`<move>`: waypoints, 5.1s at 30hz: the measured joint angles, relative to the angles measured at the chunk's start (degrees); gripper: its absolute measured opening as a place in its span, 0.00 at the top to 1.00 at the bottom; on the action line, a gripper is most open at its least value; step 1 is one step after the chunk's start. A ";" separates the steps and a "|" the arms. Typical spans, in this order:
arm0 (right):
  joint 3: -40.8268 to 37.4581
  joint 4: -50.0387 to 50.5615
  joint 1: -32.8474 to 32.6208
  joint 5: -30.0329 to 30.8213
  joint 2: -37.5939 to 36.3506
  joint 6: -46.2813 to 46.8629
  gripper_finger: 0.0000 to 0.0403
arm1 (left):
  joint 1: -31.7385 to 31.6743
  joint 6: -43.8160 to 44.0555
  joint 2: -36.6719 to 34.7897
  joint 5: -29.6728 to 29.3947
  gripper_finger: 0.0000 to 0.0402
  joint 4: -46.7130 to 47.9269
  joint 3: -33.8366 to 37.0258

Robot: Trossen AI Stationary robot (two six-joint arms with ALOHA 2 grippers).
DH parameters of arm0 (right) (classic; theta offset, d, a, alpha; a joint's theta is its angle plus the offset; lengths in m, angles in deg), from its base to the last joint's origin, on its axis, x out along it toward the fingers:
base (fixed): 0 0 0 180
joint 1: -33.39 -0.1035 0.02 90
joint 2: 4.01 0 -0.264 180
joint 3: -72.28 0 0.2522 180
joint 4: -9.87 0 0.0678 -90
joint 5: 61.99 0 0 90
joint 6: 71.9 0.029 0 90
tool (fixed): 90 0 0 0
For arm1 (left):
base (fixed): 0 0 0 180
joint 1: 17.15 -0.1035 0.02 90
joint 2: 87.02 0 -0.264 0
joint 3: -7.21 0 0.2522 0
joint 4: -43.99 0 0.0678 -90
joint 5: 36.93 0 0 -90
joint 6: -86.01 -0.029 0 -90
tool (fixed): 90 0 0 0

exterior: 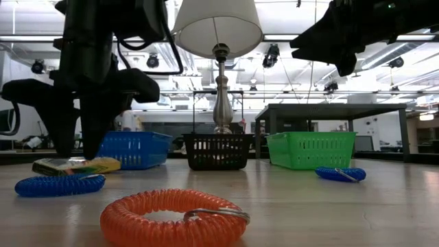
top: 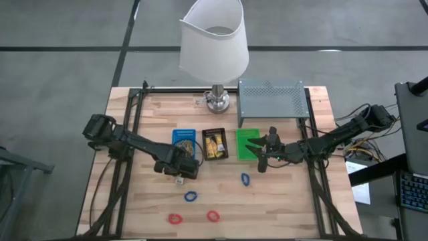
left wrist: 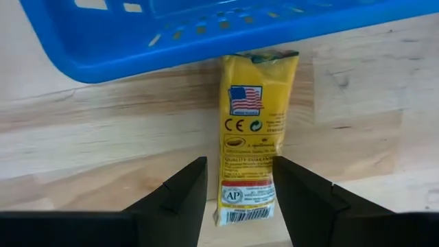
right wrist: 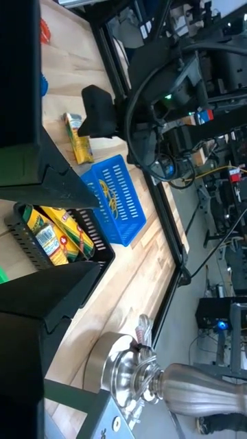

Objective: Pick & Place Office Desk Supplies
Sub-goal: Put the yellow crayon box into the black bin

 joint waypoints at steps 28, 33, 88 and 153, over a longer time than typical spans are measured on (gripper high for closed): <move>0.00 0.01 0.02 0.01 0.00 0.00 0.67 | -0.04 -1.73 -0.19 -1.59 0.58 -7.25 3.21; 0.00 0.01 0.02 0.00 0.00 0.00 0.67 | -0.04 -1.73 -0.19 -1.52 0.60 -7.15 3.26; 0.00 0.01 0.02 0.00 0.00 0.00 0.67 | 0.55 -3.02 -11.99 -7.93 0.45 -5.70 3.32; 0.00 0.01 0.02 0.00 0.00 0.00 0.67 | 0.94 -7.75 1.03 0.44 0.66 -9.70 3.21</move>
